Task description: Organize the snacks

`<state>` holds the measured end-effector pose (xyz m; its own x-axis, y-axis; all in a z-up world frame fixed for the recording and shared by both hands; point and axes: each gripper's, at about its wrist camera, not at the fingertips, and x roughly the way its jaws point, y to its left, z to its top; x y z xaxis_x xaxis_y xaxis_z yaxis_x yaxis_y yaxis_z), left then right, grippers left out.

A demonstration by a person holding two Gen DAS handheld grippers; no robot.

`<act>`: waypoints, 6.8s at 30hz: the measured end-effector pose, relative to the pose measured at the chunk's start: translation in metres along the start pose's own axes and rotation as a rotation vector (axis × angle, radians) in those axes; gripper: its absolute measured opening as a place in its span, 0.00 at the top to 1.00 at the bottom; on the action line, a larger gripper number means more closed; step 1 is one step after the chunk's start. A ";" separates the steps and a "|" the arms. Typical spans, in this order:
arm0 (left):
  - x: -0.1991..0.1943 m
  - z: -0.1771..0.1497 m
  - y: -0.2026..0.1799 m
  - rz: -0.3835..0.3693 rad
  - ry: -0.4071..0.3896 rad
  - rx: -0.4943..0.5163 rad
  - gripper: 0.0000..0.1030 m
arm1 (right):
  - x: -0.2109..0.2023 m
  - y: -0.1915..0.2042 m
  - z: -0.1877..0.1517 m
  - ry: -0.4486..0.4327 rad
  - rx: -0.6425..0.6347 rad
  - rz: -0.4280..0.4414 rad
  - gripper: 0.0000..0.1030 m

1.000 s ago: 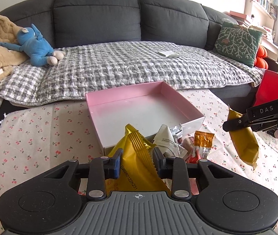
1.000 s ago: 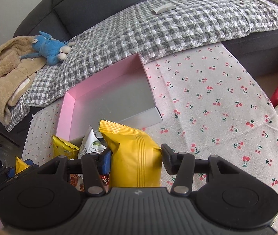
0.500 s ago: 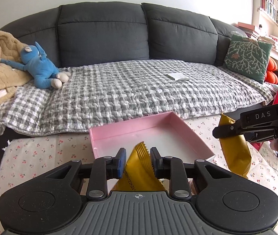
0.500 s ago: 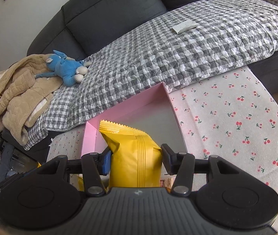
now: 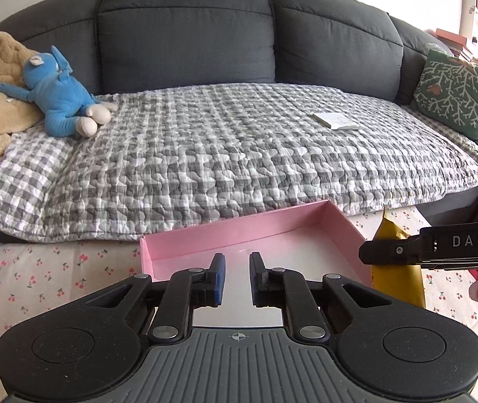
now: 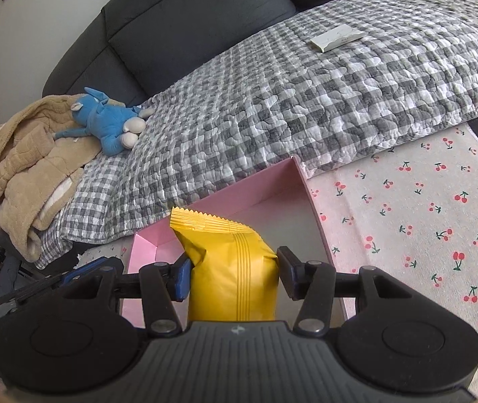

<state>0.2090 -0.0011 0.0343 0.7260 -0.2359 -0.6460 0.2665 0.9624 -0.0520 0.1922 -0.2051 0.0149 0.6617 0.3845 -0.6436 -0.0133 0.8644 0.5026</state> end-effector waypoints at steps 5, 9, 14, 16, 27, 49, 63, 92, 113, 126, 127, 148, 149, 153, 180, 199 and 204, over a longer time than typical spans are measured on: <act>0.003 -0.009 -0.001 -0.002 0.018 0.020 0.83 | 0.003 0.000 0.000 -0.002 -0.003 0.004 0.31; 0.002 -0.012 0.001 -0.006 0.038 0.020 0.79 | -0.002 0.005 0.000 -0.012 -0.025 0.005 0.20; -0.007 -0.014 0.006 0.000 0.047 0.031 0.56 | -0.006 0.012 -0.002 -0.008 -0.051 -0.010 0.13; -0.014 -0.016 0.008 -0.004 0.044 0.042 0.44 | -0.008 0.014 -0.003 -0.002 -0.062 -0.012 0.12; -0.059 -0.058 0.025 -0.089 0.057 0.150 0.26 | -0.016 0.029 -0.019 0.064 -0.182 -0.040 0.09; -0.048 -0.112 0.035 -0.176 0.085 0.324 0.54 | -0.010 0.041 -0.036 0.159 -0.227 -0.062 0.07; -0.057 -0.040 0.016 -0.046 -0.014 0.248 0.69 | -0.016 0.032 -0.032 0.130 -0.158 -0.076 0.07; -0.076 -0.072 0.018 -0.017 0.026 0.077 0.11 | -0.058 0.043 -0.074 0.107 -0.192 -0.152 0.01; -0.116 -0.155 0.010 -0.079 0.040 0.207 0.05 | -0.065 0.034 -0.154 0.165 -0.288 -0.221 0.00; -0.111 -0.174 -0.034 -0.255 0.094 0.344 0.15 | -0.094 0.046 -0.172 0.260 -0.729 -0.045 0.01; -0.109 -0.176 -0.038 -0.268 0.104 0.357 0.19 | -0.095 0.047 -0.175 0.260 -0.781 -0.046 0.01; -0.071 -0.177 -0.053 -0.271 0.210 0.368 0.65 | -0.054 0.058 -0.191 0.354 -1.005 0.022 0.35; -0.071 -0.176 -0.052 -0.265 0.210 0.364 0.68 | -0.053 0.058 -0.189 0.353 -0.991 0.019 0.37; -0.071 -0.174 -0.048 -0.249 0.219 0.320 0.71 | -0.054 0.056 -0.186 0.348 -0.951 0.012 0.42; -0.095 -0.168 -0.038 -0.186 0.199 0.192 0.72 | -0.072 0.064 -0.179 0.303 -0.776 -0.037 0.83; -0.123 -0.143 -0.031 -0.218 0.089 0.135 0.72 | -0.103 0.060 -0.156 0.234 -0.600 0.126 0.84; -0.126 -0.135 -0.027 -0.207 0.064 0.116 0.72 | -0.106 0.056 -0.146 0.200 -0.548 0.121 0.84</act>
<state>0.0243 0.0209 0.0142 0.6075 -0.4141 -0.6778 0.4794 0.8715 -0.1028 0.0115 -0.1505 0.0270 0.4780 0.4986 -0.7232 -0.5005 0.8312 0.2423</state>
